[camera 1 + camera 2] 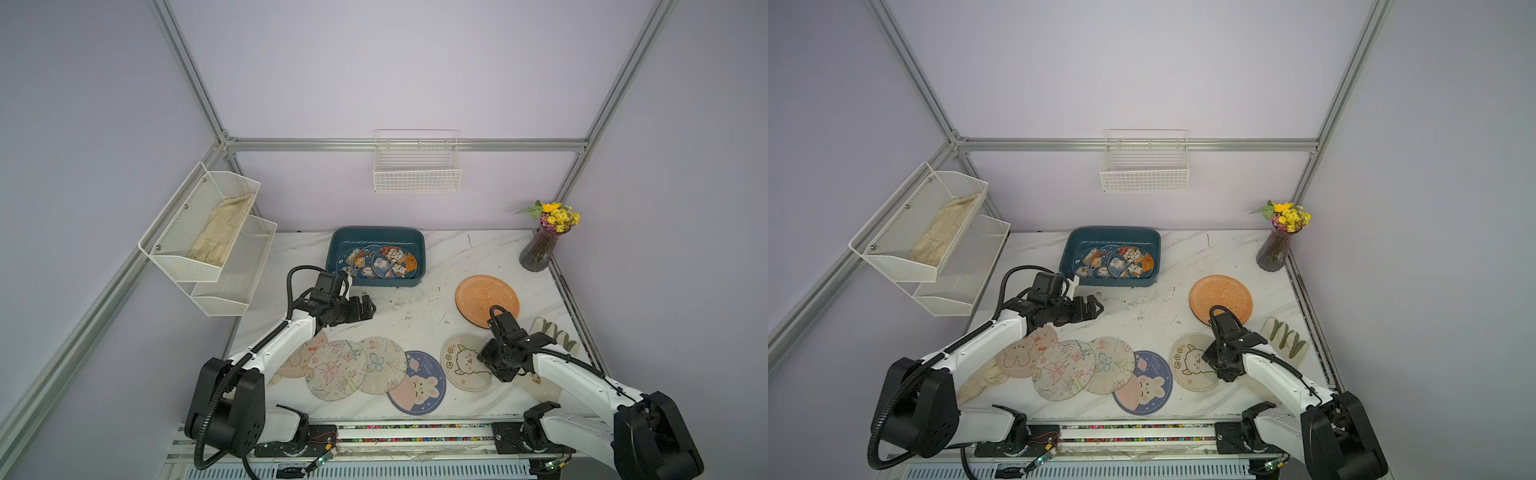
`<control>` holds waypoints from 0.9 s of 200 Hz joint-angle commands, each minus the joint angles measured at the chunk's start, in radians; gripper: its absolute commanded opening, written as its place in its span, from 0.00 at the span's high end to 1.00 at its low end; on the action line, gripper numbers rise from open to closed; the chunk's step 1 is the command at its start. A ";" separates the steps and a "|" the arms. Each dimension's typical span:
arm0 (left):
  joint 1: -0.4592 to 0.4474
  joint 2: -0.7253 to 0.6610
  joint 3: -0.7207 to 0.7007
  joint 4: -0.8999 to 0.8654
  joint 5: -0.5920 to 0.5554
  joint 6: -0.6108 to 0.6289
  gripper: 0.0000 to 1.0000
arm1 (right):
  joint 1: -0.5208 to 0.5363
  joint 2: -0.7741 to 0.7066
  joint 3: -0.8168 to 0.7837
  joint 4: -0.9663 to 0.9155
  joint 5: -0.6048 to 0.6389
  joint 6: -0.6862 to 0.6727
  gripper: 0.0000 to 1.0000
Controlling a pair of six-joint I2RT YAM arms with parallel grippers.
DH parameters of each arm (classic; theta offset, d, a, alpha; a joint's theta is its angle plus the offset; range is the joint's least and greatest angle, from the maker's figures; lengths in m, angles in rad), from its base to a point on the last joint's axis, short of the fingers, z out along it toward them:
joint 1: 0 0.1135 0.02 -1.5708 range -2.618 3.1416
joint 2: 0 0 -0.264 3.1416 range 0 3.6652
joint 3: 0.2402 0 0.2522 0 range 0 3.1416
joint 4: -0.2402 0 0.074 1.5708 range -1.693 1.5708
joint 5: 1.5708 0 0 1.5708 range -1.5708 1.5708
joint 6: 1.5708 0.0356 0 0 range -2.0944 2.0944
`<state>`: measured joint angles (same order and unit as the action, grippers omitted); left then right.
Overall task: Put the coasters into the storage box
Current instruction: Pick up the coaster from the center of the board.
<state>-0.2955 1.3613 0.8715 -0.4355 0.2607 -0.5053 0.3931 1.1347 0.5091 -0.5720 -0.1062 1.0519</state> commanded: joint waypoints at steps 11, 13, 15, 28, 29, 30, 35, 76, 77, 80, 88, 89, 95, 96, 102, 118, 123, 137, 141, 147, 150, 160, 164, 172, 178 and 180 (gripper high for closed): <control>-0.004 -0.023 0.040 0.006 0.006 0.008 0.00 | 0.004 0.033 -0.018 0.010 -0.022 -0.002 0.64; -0.004 -0.023 0.041 0.007 0.005 0.009 0.00 | 0.003 0.032 -0.018 0.009 -0.020 -0.001 0.66; -0.004 -0.024 0.040 0.006 0.004 0.008 0.00 | 0.004 0.030 -0.018 0.007 -0.019 -0.001 0.67; -0.004 -0.024 0.041 0.006 0.004 0.008 0.00 | 0.004 0.025 -0.019 0.003 -0.015 0.000 0.74; -0.004 -0.024 0.040 0.006 0.004 0.008 0.00 | 0.003 0.025 -0.019 0.003 -0.014 0.000 0.75; -0.004 -0.024 0.040 0.006 0.003 0.007 0.00 | 0.003 0.025 -0.019 0.003 -0.015 0.000 0.75; -0.004 -0.024 0.039 0.007 0.004 0.007 0.00 | 0.004 0.026 -0.018 0.000 -0.014 -0.001 0.79; -0.004 -0.025 0.037 0.006 0.003 0.007 0.00 | 0.004 0.019 0.031 -0.048 0.012 -0.027 0.97; -0.004 -0.025 0.036 0.006 0.003 0.007 0.00 | 0.004 0.019 0.034 -0.049 0.013 -0.028 0.98; -0.004 -0.025 0.037 0.007 0.003 0.007 0.00 | 0.003 0.018 0.040 -0.054 0.015 -0.031 0.98; -0.004 -0.025 0.037 0.006 0.002 0.007 0.00 | 0.004 0.017 0.058 -0.064 0.019 -0.039 1.00; -0.004 -0.025 0.037 0.006 0.003 0.007 0.00 | 0.003 0.017 0.060 -0.065 0.020 -0.040 1.00; -0.004 -0.024 0.037 0.006 0.004 0.007 0.00 | 0.004 0.015 0.077 -0.072 0.023 -0.048 1.00; -0.004 -0.023 0.037 0.007 0.004 0.007 0.00 | 0.003 0.015 0.079 -0.073 0.023 -0.050 1.00; -0.004 -0.024 0.037 0.007 0.004 0.007 0.00 | 0.004 0.015 0.095 -0.080 0.025 -0.057 1.00; -0.004 -0.022 0.040 0.006 0.005 0.008 0.00 | 0.004 0.015 0.138 -0.081 0.021 -0.074 1.00; -0.004 -0.022 0.038 0.007 0.004 0.008 0.00 | 0.003 0.016 0.153 -0.078 0.017 -0.079 1.00; -0.004 -0.022 0.039 0.006 0.004 0.008 0.00 | 0.005 0.022 0.194 -0.065 0.004 -0.098 1.00; -0.003 -0.022 0.039 0.006 0.004 0.008 0.00 | 0.006 0.024 0.205 -0.056 0.000 -0.104 1.00; -0.004 -0.022 0.038 0.006 0.005 0.007 0.00 | 0.009 0.029 0.224 -0.045 -0.010 -0.109 1.00; -0.004 -0.022 0.037 0.006 0.004 0.008 0.00 | 0.009 0.032 0.232 -0.040 -0.014 -0.110 1.00; -0.003 -0.022 0.036 0.006 0.004 0.005 0.00 | 0.015 0.039 0.261 -0.012 -0.026 -0.118 1.00; -0.004 -0.022 0.037 0.006 0.003 0.004 0.00 | 0.021 0.043 0.274 -0.005 -0.029 -0.118 1.00; -0.004 -0.022 0.034 0.008 0.006 0.001 0.00 | 0.027 0.058 0.303 0.010 -0.038 -0.126 1.00; -0.003 -0.022 0.033 0.009 0.007 -0.001 0.00 | 0.033 0.072 0.326 0.022 -0.046 -0.132 1.00; -0.004 -0.023 0.033 0.009 0.006 -0.002 0.00 | 0.034 0.077 0.335 0.026 -0.049 -0.134 1.00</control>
<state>-0.2958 1.3613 0.8715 -0.4355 0.2592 -0.5056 0.4065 1.1759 0.7612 -0.6022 -0.1314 0.9501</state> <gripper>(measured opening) 0.998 0.074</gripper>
